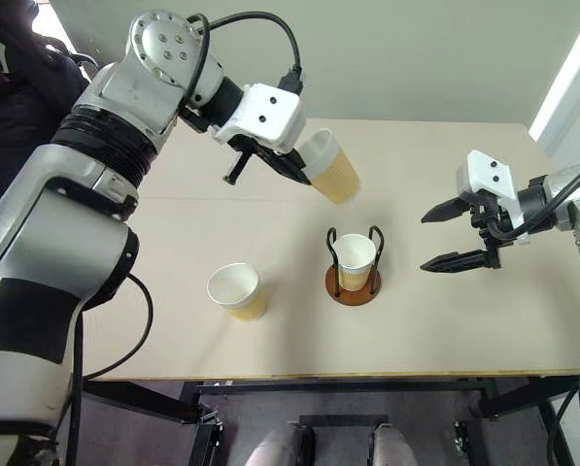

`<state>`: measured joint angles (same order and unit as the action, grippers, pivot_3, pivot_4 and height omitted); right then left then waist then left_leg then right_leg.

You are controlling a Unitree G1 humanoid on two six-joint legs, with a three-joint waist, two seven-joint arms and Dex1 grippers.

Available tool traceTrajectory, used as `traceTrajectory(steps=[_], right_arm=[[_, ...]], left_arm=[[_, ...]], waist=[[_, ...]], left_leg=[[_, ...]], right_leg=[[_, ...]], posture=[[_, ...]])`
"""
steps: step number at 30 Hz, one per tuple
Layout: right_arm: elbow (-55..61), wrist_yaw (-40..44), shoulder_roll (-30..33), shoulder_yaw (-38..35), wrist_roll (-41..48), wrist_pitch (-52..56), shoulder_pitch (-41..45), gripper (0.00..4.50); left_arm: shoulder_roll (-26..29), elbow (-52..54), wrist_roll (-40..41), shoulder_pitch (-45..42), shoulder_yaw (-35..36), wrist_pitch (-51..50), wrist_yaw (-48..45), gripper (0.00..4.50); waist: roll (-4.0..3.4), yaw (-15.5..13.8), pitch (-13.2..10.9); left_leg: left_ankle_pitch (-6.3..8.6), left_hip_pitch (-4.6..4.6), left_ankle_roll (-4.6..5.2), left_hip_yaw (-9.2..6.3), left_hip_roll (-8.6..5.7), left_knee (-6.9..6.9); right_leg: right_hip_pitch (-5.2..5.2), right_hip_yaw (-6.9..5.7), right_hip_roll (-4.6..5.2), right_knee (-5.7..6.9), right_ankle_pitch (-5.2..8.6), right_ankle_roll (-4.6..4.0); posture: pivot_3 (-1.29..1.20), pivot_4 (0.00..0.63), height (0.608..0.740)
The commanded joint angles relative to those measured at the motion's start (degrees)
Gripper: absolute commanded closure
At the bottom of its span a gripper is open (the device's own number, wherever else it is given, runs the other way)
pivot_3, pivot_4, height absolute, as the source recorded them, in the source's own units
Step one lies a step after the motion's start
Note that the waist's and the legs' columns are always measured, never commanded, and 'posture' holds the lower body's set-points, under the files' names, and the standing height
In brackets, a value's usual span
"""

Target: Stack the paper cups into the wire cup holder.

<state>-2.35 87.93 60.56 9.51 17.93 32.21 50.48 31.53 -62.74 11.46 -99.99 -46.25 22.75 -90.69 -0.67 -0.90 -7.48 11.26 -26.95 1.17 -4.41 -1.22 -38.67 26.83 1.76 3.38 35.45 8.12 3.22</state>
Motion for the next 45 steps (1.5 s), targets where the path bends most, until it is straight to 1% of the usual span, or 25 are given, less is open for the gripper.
traceTrajectory(steps=[1,5,13,20,36,45], right_arm=[[2.4,1.1,2.1,-2.4,1.4,1.6,0.3,0.0],[2.5,1.6,2.7,-2.4,1.6,2.2,0.6,0.0],[3.4,2.3,4.3,-2.1,1.9,4.3,0.8,0.0],[3.7,2.7,4.4,-1.8,1.7,5.0,1.4,0.0],[4.2,2.6,4.4,-1.9,1.6,5.2,1.3,0.0],[4.2,2.1,4.1,-1.9,1.5,5.2,1.3,0.0]], left_arm=[[0.2,3.5,4.7,-2.3,-3.7,0.1,-1.8,4.42],[-0.4,4.1,7.7,-2.7,-6.1,-0.2,-1.8,4.42],[-1.1,4.5,10.8,-3.1,-9.6,0.5,-1.8,4.42],[-1.4,4.7,11.0,-2.8,-12.4,2.7,-1.8,4.42],[-0.3,7.9,13.4,-2.1,-17.1,3.3,-1.8,4.42],[-0.4,6.8,12.0,-1.5,-18.3,5.3,-1.8,4.42]], waist=[[0.0,-0.1,0.0],[-0.01,-0.1,0.0],[-0.02,-0.2,0.0],[-0.04,-0.4,0.0],[-0.05,-0.6,0.0],[-0.05,-0.6,0.0]], left_leg=[[0.01,-0.01,0.02,-0.06,0.04,-0.04],[0.04,-0.02,0.07,-0.01,-0.01,-0.17],[0.09,-0.01,0.16,-0.08,-0.01,-0.33],[0.14,0.03,0.24,-0.06,-0.03,-0.35],[0.16,0.01,0.27,-0.06,-0.04,-0.38],[0.16,0.02,0.28,-0.05,-0.06,-0.37]], right_leg=[[-0.03,0.05,0.08,-0.03,-0.02,0.04],[-0.13,0.0,0.03,-0.1,-0.07,0.08],[-0.36,0.01,0.03,-0.37,-0.21,0.18],[-0.43,-0.01,0.03,-0.45,-0.23,0.24],[-0.46,-0.01,0.05,-0.48,-0.23,0.27],[-0.47,-0.03,0.03,-0.48,-0.23,0.27]], posture=[[0.0,0.15,0.74],[0.0,0.15,0.74],[0.0,0.15,0.74],[0.0,0.15,0.74],[0.0,0.15,0.74],[0.0,0.15,0.74]])
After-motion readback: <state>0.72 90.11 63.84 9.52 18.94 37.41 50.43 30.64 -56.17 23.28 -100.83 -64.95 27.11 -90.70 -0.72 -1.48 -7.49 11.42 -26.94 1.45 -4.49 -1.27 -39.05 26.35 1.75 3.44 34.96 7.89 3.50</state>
